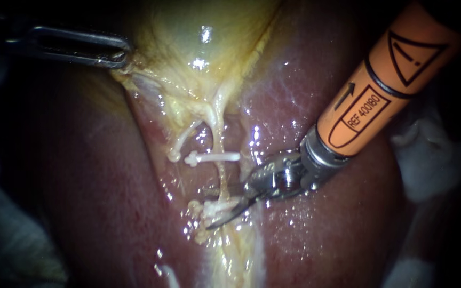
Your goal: Go to the cutting position right tube
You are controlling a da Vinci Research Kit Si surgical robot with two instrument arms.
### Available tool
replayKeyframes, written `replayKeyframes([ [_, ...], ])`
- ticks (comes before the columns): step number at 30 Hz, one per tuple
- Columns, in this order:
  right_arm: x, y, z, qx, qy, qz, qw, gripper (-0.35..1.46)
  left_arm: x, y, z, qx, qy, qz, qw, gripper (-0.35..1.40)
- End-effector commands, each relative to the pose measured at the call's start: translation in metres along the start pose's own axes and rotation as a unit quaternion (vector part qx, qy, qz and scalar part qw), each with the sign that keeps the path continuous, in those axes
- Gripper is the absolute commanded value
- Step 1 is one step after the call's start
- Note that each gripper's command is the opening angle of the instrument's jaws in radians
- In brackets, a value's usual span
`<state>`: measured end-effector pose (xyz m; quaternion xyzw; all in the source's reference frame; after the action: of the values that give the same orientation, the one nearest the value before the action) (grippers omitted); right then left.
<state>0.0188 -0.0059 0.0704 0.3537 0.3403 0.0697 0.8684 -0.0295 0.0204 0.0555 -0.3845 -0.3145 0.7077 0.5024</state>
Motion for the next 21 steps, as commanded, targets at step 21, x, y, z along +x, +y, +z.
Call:
replayKeyframes([
  [21,0.0012,0.0007,-0.0031,0.045,0.094,0.032,0.9940,1.32,0.0000,0.0000,-0.0001,0.000,0.000,0.000,1.0000,-0.35],
])
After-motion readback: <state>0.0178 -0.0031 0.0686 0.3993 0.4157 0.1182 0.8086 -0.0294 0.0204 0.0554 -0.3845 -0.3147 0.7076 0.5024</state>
